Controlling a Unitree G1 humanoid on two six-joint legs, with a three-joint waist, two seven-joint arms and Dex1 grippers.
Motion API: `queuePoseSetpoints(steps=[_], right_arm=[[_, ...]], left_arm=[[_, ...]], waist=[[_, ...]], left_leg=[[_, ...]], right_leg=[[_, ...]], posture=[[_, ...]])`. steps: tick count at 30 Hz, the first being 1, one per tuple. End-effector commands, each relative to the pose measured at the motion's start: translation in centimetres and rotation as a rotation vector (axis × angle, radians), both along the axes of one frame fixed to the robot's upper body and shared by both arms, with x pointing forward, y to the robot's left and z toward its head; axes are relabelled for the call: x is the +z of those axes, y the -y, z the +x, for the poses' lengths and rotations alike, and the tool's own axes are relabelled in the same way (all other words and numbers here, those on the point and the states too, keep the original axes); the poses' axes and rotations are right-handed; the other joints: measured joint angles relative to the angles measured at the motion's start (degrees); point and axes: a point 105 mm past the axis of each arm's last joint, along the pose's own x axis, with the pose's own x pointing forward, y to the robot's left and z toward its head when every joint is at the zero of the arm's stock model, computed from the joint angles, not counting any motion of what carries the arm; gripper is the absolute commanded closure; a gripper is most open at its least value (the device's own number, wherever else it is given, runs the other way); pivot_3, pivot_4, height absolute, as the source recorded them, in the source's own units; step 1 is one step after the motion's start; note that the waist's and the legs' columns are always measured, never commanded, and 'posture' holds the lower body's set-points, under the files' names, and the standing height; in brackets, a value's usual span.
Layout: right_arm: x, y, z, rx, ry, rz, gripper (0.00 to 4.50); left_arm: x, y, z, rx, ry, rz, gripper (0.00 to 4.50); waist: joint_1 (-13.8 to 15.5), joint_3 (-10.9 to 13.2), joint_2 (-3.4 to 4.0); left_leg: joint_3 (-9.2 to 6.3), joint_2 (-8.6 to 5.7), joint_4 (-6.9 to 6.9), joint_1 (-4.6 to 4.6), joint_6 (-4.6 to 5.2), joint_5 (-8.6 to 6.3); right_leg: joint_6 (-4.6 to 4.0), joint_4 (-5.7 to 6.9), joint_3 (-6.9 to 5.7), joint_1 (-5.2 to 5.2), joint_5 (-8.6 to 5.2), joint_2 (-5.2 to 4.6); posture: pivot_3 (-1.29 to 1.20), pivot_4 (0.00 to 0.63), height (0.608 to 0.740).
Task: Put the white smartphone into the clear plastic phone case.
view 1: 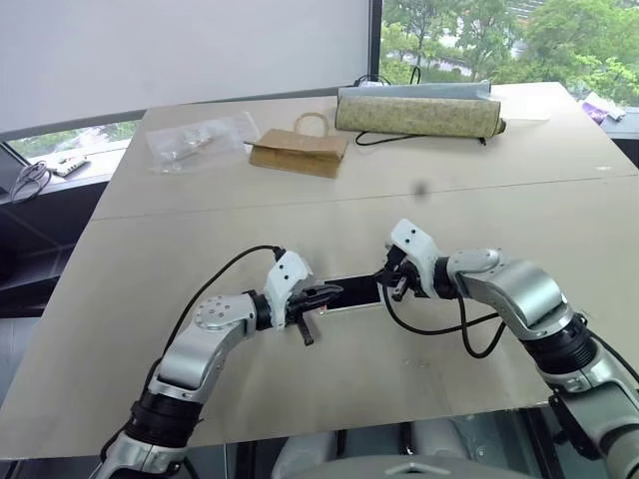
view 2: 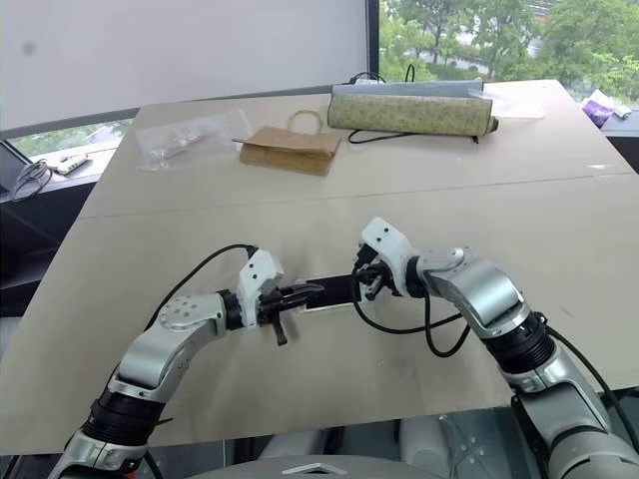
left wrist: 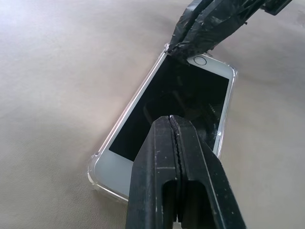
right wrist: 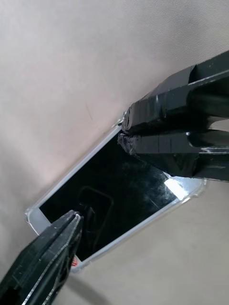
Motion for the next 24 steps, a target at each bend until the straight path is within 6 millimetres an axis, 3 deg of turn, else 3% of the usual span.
queuePoseSetpoints(steps=[1, 7, 16, 18, 20, 22, 24], right_arm=[[-2.7, 1.1, -0.7, -0.024, -0.11, -0.075, 4.41], [-4.0, 1.8, -0.3, -0.046, -0.108, -0.114, 4.41], [-4.1, 2.3, -0.5, -0.025, -0.017, -0.128, 4.41], [-2.5, 1.8, -0.1, -0.012, 0.067, -0.059, 4.41], [1.1, 0.3, -0.8, 0.075, 0.223, 0.147, 4.41], [4.3, 0.4, -1.5, 0.077, 0.351, 0.306, 4.41], [5.6, 1.1, -2.5, 0.091, 0.336, 0.391, 4.41]], left_arm=[[-1.0, -0.4, -0.4, 0.022, -0.039, 0.032, 4.5], [-1.0, -0.3, -0.6, 0.028, -0.039, 0.03, 4.5], [-1.1, -0.3, -0.5, 0.026, -0.037, 0.037, 4.5], [-0.8, -0.2, -0.5, 0.015, -0.027, 0.03, 4.5], [0.5, -0.2, -0.4, 0.008, 0.023, -0.016, 4.5], [3.0, -0.2, -0.2, 0.022, 0.091, -0.111, 4.5], [4.9, -0.8, 0.1, 0.073, 0.139, -0.165, 4.5]], waist=[[-0.01, -0.02, -0.02], [-0.03, -0.05, -0.04], [0.05, -0.11, -0.11], [0.08, -0.11, -0.11], [0.24, -0.08, -0.14], [0.29, 0.25, -0.2], [-0.09, 0.6, -0.17]], left_leg=[[0.0, 0.0, 0.0, 0.0, 0.0, 0.0], [0.01, 0.0, 0.0, 0.16, 0.01, 0.0], [0.02, 0.0, 0.0, 0.36, 0.02, -0.01], [0.0, 0.0, 0.0, 0.35, 0.01, -0.01], [0.0, 0.0, 0.0, 0.33, 0.01, -0.01], [-0.05, 0.0, -0.01, 0.13, 0.01, -0.01], [-0.02, 0.01, 0.04, -0.16, 0.0, 0.0]], right_leg=[[0.0, 0.0, 0.0, 0.0, 0.0, 0.0], [0.0, 0.0, 0.01, 0.11, 0.0, 0.0], [0.01, 0.01, 0.0, 0.3, 0.0, 0.07], [0.01, 0.01, -0.01, 0.3, 0.0, 0.07], [0.01, 0.01, -0.01, 0.3, 0.0, 0.07], [0.01, 0.0, -0.04, 0.17, -0.01, 0.07], [0.01, 0.02, 0.0, -0.13, 0.0, 0.05]], posture=[[0.0, 0.15, 0.74], [0.0, 0.15, 0.74], [0.0, 0.15, 0.74], [0.0, 0.15, 0.74], [0.0, 0.15, 0.74], [0.0, 0.15, 0.74], [0.0, 0.15, 0.74]])
